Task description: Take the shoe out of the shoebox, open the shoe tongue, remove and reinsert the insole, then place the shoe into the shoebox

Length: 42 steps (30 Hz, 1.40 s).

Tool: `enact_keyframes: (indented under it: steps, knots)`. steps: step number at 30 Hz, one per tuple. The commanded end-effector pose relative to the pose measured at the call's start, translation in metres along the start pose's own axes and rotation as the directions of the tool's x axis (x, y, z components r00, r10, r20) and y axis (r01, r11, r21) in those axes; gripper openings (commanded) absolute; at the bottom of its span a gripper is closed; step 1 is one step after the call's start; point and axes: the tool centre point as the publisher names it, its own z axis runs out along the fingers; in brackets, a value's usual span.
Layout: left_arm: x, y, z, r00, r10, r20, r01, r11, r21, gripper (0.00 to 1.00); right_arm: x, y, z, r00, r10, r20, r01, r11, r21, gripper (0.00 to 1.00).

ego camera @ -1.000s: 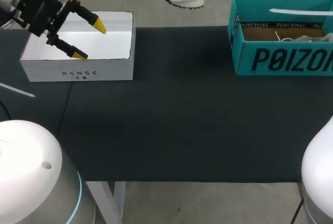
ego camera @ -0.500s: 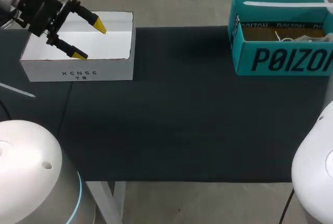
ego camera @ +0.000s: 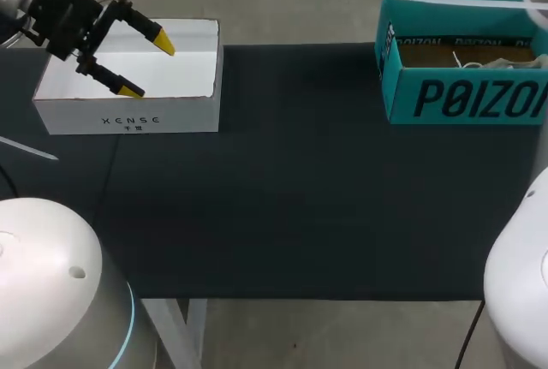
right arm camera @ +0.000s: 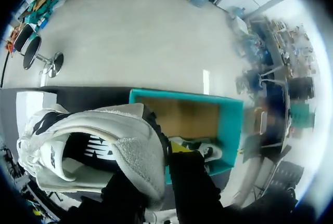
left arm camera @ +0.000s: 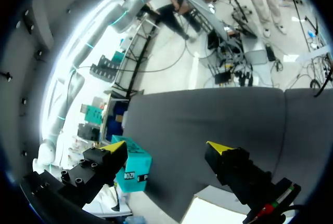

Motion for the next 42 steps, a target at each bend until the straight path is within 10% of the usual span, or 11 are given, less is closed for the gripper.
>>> enact_keyframes:
  steps: [1, 28, 42]
  knots:
    - [0.0, 0.001, 0.0, 1.0, 0.0, -0.004, 0.0, 1.0, 0.0, 1.0, -0.032, 0.021, 0.009, 0.997, 0.07, -0.026, -0.07, 0.997, -0.009, 0.0]
    - [0.0, 0.001, 0.0, 1.0, 0.0, -0.004, 0.0, 1.0, 0.0, 1.0, -0.178, -0.019, 0.086, 0.924, 0.381, 0.038, -0.379, 0.924, -0.048, 0.0]
    - [0.0, 0.001, 0.0, 1.0, 0.0, -0.004, 0.0, 1.0, 0.0, 1.0, -0.226, -0.044, 0.121, 0.944, 0.315, 0.099, -0.308, 0.948, -0.074, 0.0]
